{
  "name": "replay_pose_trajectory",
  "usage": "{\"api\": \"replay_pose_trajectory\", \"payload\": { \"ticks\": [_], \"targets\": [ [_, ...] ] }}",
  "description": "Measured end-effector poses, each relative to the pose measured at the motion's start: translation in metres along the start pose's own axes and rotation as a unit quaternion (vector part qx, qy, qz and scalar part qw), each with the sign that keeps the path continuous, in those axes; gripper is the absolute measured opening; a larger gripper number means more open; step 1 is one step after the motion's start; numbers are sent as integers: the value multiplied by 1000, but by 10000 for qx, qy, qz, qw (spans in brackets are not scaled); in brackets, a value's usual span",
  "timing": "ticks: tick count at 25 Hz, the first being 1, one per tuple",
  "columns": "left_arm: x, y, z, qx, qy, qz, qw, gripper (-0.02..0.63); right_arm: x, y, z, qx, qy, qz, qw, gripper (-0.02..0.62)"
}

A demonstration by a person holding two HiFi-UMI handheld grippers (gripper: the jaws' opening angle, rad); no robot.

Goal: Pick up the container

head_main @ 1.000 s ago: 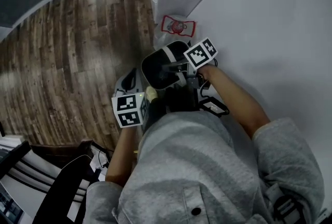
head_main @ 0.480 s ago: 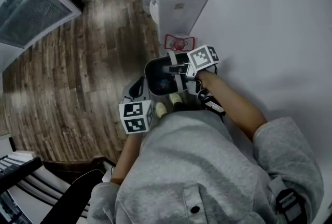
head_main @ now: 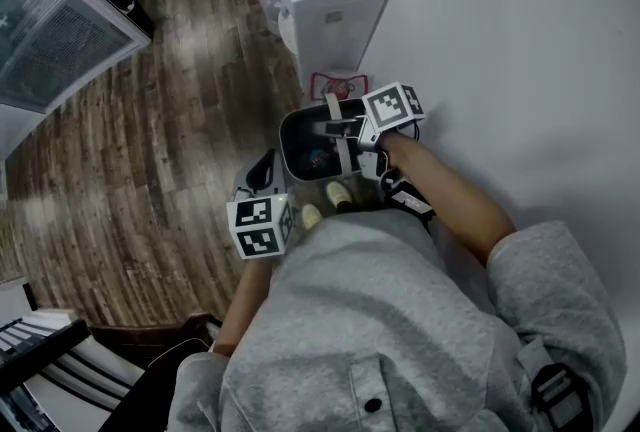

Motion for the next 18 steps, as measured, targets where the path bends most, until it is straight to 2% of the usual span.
{"api": "replay_pose_trajectory", "payload": {
  "ticks": [18],
  "targets": [
    [-3,6,4,5,32,26,10000,15,-8,0,8,98,-4,62,9999,26]
  ]
}}
Point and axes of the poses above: the fingertips, and each gripper's own axes: x forward along the fingers, z to its right, y out of its top, the point moved 10 cm from there along -x, backward along the fingers, and after that the axes turned 1 degree about z, right-handed, at the moved point
